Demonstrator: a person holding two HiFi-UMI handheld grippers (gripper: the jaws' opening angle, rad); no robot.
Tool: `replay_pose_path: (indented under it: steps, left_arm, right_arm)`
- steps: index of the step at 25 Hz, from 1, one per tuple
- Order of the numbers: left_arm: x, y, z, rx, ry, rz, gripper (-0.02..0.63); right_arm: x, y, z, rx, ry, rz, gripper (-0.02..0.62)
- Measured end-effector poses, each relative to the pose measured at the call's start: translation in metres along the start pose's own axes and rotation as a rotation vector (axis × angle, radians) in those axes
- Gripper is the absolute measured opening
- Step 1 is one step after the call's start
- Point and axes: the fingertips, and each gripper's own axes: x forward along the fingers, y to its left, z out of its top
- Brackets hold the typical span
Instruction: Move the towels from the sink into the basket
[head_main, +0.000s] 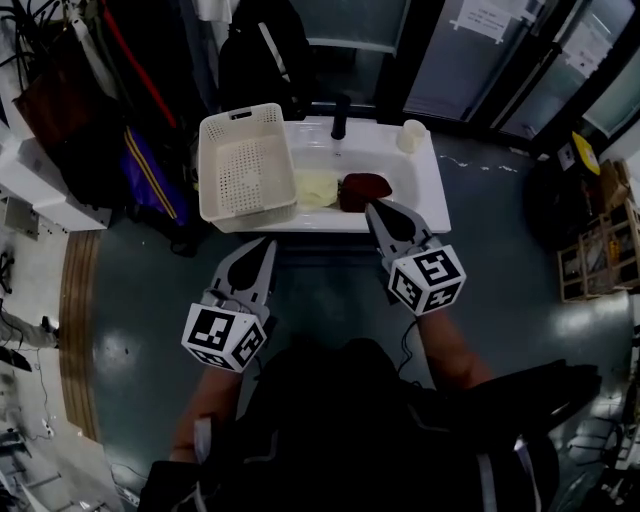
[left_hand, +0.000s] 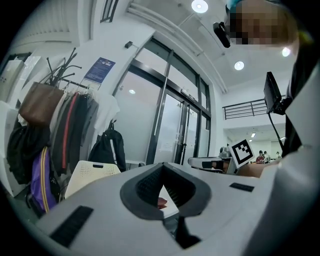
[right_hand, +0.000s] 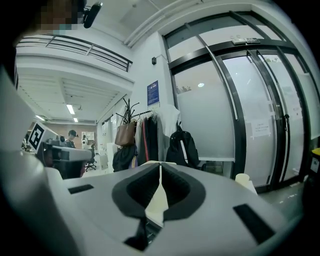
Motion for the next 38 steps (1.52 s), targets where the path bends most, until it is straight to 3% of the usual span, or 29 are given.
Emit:
replay_pose_path:
  steps: [8, 12, 18, 20, 32, 38]
  left_arm:
    - [0.014, 0.021, 0.002, 0.026, -0.016, 0.047, 0.003]
    - [0.032, 0.03, 0.001, 0.041, -0.003, 0.084, 0.003]
    - [0.073, 0.061, -0.004, -0.016, 0.027, 0.171, 0.003]
    - [0.089, 0.069, -0.008, -0.027, 0.04, 0.199, 0.003]
    - [0.146, 0.125, -0.048, -0.1, 0.171, 0.417, 0.003]
    - [0.158, 0.146, -0.067, -0.142, 0.228, 0.492, 0.003]
  right_arm:
    - [0.048, -0.009, -0.008, -0.021, 0.049, 0.049, 0.006]
    - [0.08, -0.021, -0.022, -0.034, 0.097, 0.114, 0.006]
    - [0.145, -0.042, -0.04, -0.037, 0.175, 0.21, 0.039]
    - [0.163, -0.054, -0.053, -0.053, 0.216, 0.228, 0.092]
    - [0.245, -0.091, -0.163, -0.116, 0.458, 0.365, 0.169]
    - [0.274, -0.095, -0.223, -0.146, 0.597, 0.434, 0.241]
